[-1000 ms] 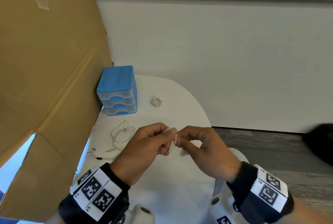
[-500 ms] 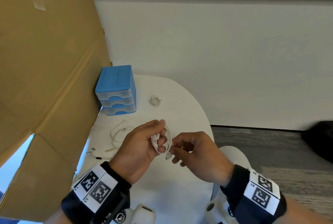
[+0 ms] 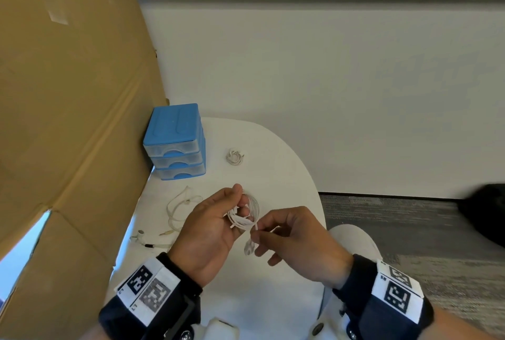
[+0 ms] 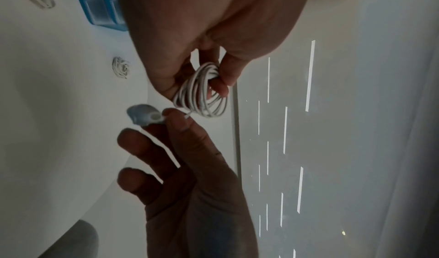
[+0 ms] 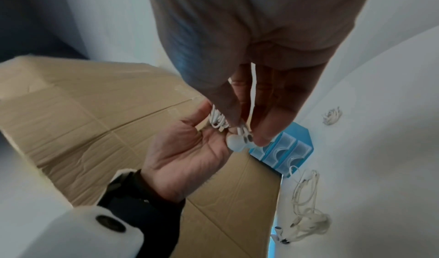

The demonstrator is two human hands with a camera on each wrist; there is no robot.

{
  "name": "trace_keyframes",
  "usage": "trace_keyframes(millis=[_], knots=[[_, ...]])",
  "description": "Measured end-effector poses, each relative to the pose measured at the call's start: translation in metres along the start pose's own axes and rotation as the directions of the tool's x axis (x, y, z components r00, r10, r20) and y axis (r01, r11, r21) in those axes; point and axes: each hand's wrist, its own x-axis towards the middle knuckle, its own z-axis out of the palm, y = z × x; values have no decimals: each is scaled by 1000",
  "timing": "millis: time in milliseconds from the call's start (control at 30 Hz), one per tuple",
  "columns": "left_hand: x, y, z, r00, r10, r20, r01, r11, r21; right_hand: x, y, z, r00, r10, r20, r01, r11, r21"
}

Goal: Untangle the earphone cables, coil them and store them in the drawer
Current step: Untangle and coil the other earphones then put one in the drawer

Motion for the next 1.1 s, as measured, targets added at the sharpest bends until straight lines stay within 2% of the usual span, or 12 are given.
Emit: trace_keyframes(millis=[167,333,500,633,767,933,1100], knots=[[-2,-2,3,999,-36,10,36,999,-34,1,3,4,991,7,-135,5,996,93],[-7,-4,6,997,-76,18,75,997,12,1,2,7,953,7,-304,62,974,218],[-10,-3,9,999,-32,22,31,998,51,0,-1,7,933,29,-358,112,923,367],[-8,-6,6,999,49,8,-49,996,75,-3,-6,8,955,35,-296,113,876,468],[-6,-8,3,998,66,-1,-66,991,117,-5,-12,7,982,6,-190,103,826,554],[-5,-7,1,996,23,89,-26,999,34,-3,-11,1,998,-4,-63,42,783,621],[-5,-6,-2,989,20,144,-27,998,52,0,-9,-7,998,-57,24,31,793,609]])
